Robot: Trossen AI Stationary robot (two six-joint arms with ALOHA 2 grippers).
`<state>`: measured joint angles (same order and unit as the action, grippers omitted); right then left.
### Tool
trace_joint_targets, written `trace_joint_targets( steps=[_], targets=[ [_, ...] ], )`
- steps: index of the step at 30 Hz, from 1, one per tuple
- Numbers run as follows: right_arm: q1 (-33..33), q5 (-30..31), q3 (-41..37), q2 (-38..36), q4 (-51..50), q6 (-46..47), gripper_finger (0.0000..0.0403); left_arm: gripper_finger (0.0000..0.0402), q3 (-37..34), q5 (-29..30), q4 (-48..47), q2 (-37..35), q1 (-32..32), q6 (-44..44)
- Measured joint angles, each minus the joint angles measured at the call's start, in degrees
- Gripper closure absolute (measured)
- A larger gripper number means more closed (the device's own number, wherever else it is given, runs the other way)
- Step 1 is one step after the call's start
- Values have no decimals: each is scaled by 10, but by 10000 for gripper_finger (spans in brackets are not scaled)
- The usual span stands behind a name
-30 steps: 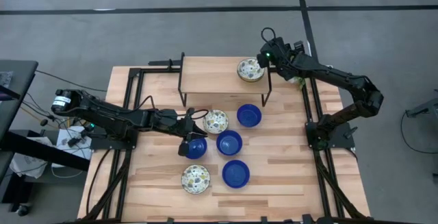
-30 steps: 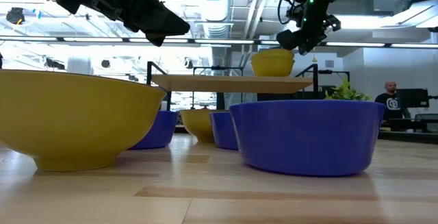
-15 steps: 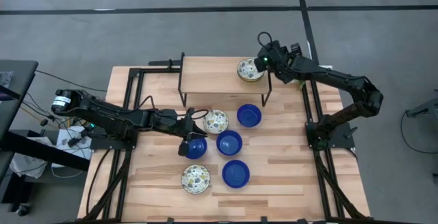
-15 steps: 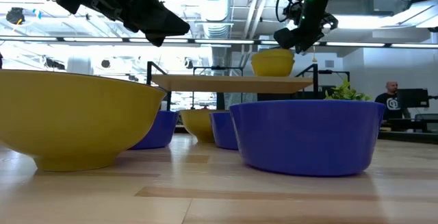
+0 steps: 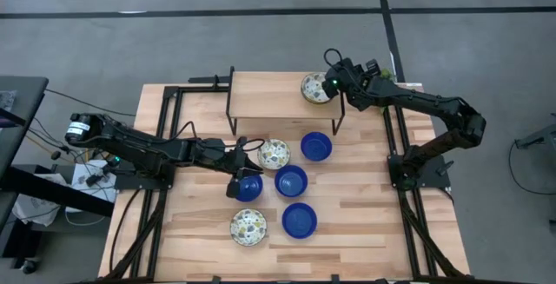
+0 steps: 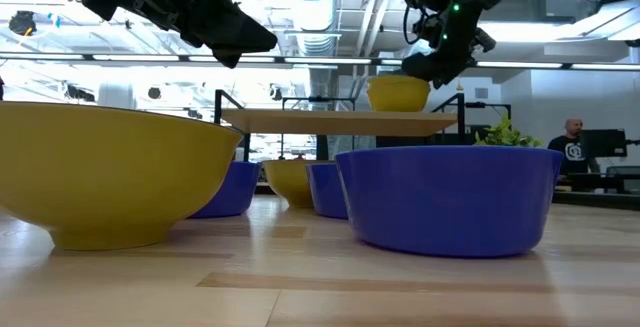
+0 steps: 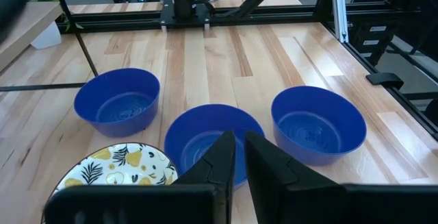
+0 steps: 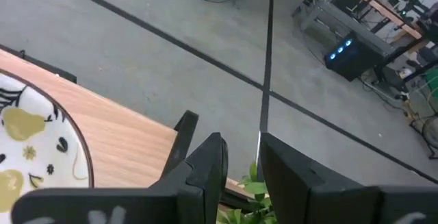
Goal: Pick & Place Mini bowls
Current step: Stack the yellow patterned bowl on top of the yellow patterned bowl on the shelf
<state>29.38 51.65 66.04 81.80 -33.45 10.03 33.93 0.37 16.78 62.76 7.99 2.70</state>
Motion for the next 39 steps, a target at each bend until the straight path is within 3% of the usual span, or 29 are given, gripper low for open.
trace_joint_targets(
  steps=[11, 21, 39],
  targets=[
    [-1, 12, 0, -5, 70, -11, 310, 368, 0, 0, 0, 0, 0, 0],
    [-27, -22, 0, 0, 182, -15, 310, 368, 0, 0, 2, 0, 0, 0],
    [-49, -23, 2, 29, 252, -30, 310, 368, 0, 0, 5, 0, 0, 4]
  ],
)
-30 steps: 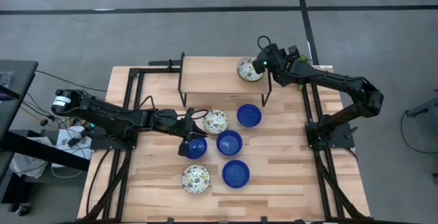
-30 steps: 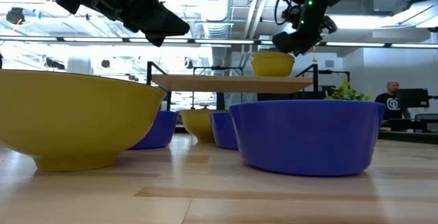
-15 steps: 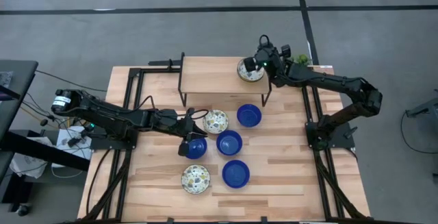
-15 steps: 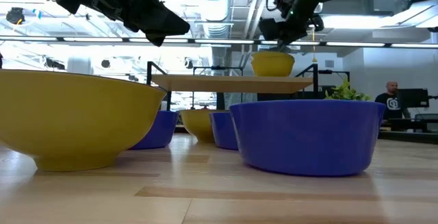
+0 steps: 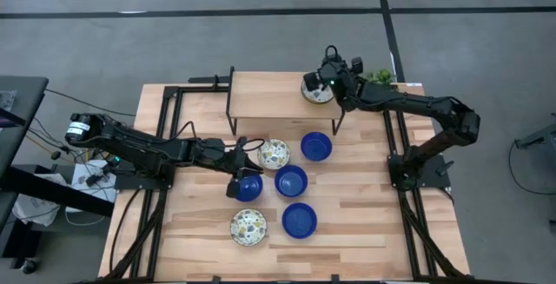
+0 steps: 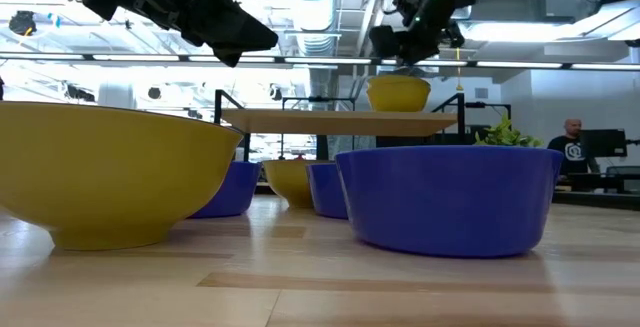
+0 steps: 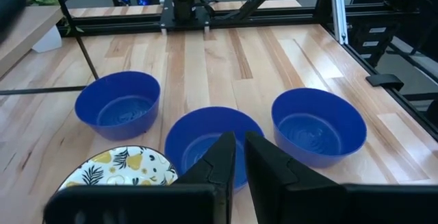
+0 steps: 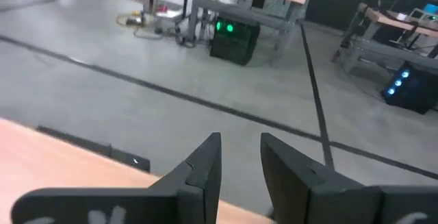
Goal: Pick & Place Mini bowls
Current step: Stack the yellow patterned bowl on top of the yellow patterned bowl on the shelf
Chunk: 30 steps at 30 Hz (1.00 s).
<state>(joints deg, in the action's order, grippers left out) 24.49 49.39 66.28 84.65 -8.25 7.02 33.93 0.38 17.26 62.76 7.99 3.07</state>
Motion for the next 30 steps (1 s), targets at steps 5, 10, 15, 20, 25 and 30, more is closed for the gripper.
trace_joint_targets(
  steps=[5, 10, 15, 20, 25, 30],
  targets=[
    [0, 1, -2, 22, 31, -29, 310, 368, 0, 0, 2, 0, 0, 1],
    [1, 1, -2, 43, 49, -31, 310, 368, 0, 0, 3, 0, 0, 1],
    [4, -1, -1, 54, 59, -31, 310, 368, 0, 0, 3, 0, 0, 1],
    [4, -1, -2, 55, 56, -31, 310, 368, 0, 0, 3, 0, 0, 1],
    [4, -2, -2, 55, 53, -31, 310, 368, 0, 0, 3, 0, 0, 1],
    [4, -4, -2, 55, 52, -31, 310, 368, 0, 0, 3, 0, 0, 1]
  ],
)
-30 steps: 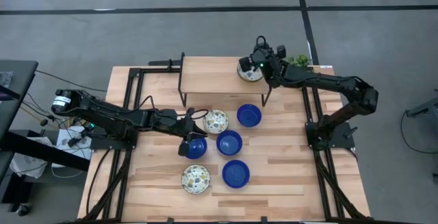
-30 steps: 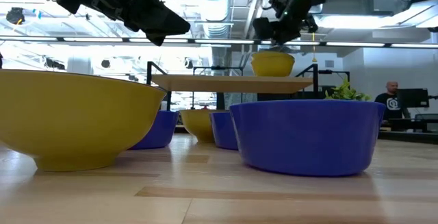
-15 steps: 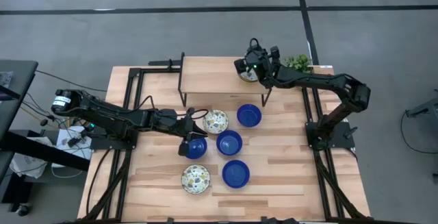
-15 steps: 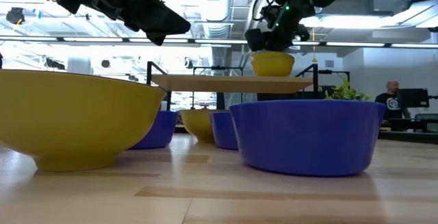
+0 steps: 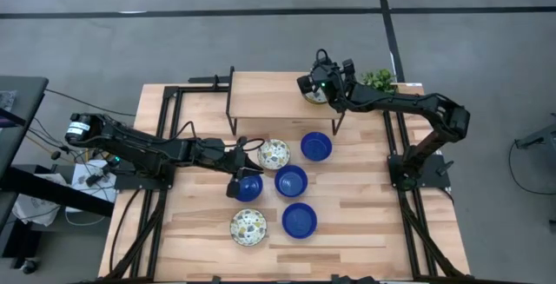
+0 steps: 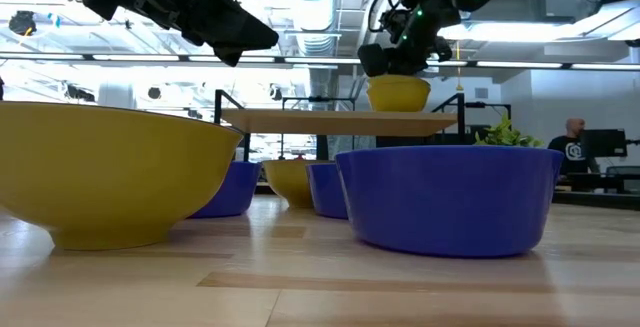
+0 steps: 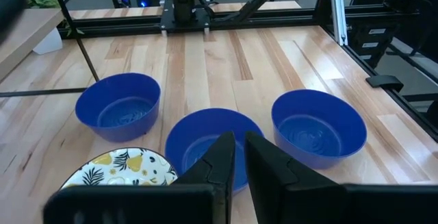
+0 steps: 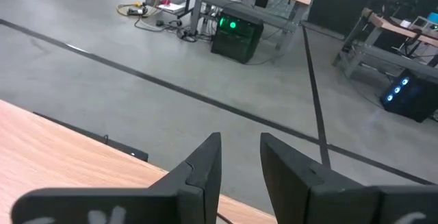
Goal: Pick & Place Mini bowls
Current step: Stack the yellow patterned bowl on top of the yellow patterned bowl on the shelf
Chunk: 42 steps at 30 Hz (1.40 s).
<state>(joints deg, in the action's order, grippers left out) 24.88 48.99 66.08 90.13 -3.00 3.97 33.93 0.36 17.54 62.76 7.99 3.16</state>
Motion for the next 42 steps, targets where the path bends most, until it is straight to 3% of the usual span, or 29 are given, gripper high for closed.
trace_joint_targets(
  steps=[24, 31, 42],
  targets=[
    [0, -10, 0, 0, -6, 0, 310, 368, 0, 0, 1, 0, 0, 0],
    [0, 24, 0, 0, -9, -29, 310, 368, 0, 0, 1, 0, 0, 0],
    [0, 26, 0, -10, -8, -25, 310, 368, 0, 0, -7, 0, 0, -6]
  ],
)
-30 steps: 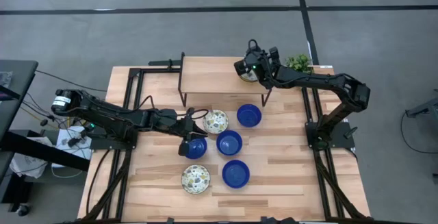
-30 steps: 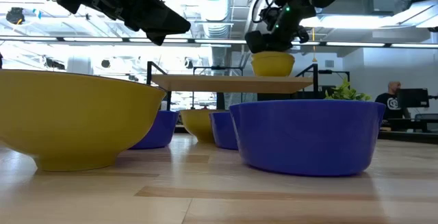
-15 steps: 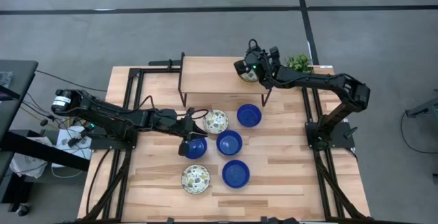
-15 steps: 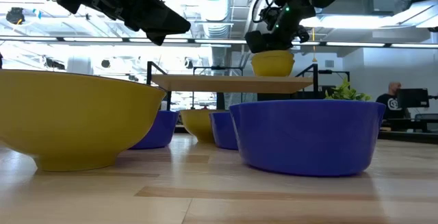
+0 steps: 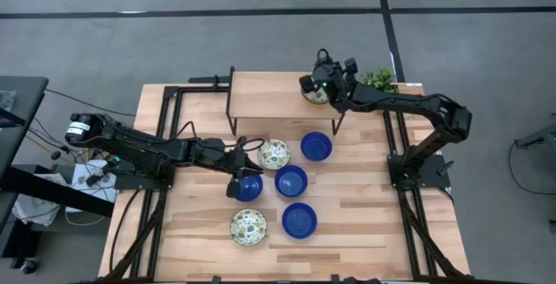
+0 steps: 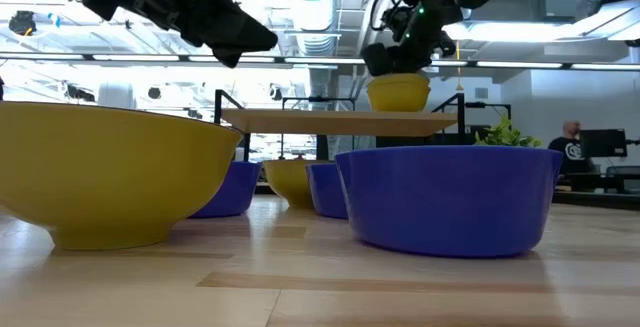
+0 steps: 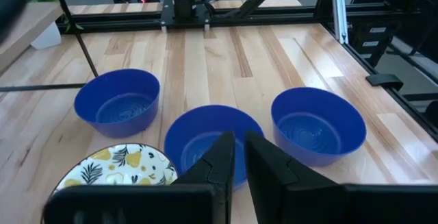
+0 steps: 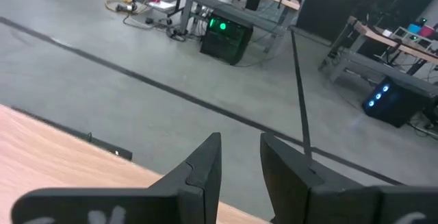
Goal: Pick & Place Mini bowls
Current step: Stack the yellow patterned bowl on top of the yellow patterned bowl on the shelf
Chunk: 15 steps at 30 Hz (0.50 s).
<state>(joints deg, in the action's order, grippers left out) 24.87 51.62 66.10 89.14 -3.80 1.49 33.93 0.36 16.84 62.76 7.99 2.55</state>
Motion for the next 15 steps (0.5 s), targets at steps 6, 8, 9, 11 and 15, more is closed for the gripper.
trace_joint_targets(
  steps=[6, 8, 9, 11, 15],
  targets=[
    [-8, -1, 0, -18, -13, 0, 310, 368, 0, 0, -15, 0, 0, 0],
    [-14, 0, 0, -26, -13, 0, 310, 368, 0, 0, -17, 0, 0, -6],
    [-17, 0, 0, -31, -20, 1, 310, 368, 0, 0, -17, 0, 0, -13],
    [-25, 0, 0, -40, -32, 1, 310, 368, 0, 0, -19, 0, 0, -15],
    [-58, -4, 0, -61, -66, 28, 310, 368, 0, 0, -18, 2, 11, -20]
  ],
)
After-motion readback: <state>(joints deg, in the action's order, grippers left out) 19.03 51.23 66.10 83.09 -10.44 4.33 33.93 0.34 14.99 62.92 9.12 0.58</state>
